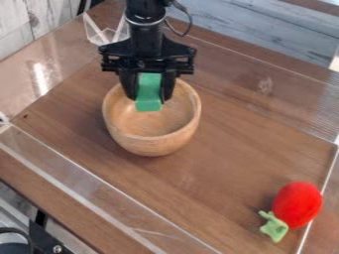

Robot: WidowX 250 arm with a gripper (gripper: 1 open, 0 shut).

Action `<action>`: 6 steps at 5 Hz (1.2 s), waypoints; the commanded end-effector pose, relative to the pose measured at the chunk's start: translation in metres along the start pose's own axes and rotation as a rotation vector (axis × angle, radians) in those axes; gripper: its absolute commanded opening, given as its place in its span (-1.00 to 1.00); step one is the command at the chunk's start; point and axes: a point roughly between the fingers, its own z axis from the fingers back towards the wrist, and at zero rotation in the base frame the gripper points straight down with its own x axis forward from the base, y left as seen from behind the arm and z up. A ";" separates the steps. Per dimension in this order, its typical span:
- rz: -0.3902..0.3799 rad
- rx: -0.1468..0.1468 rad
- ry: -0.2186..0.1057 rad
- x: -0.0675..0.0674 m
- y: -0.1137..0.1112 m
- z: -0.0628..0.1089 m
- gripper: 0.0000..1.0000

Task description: Put the green block in the brown bowl

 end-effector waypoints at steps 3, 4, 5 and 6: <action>0.088 -0.005 -0.042 0.004 -0.018 0.015 1.00; 0.111 -0.006 -0.040 0.008 -0.016 0.021 1.00; 0.187 -0.001 -0.047 0.005 -0.027 0.027 1.00; 0.264 0.007 -0.049 0.002 -0.036 0.030 1.00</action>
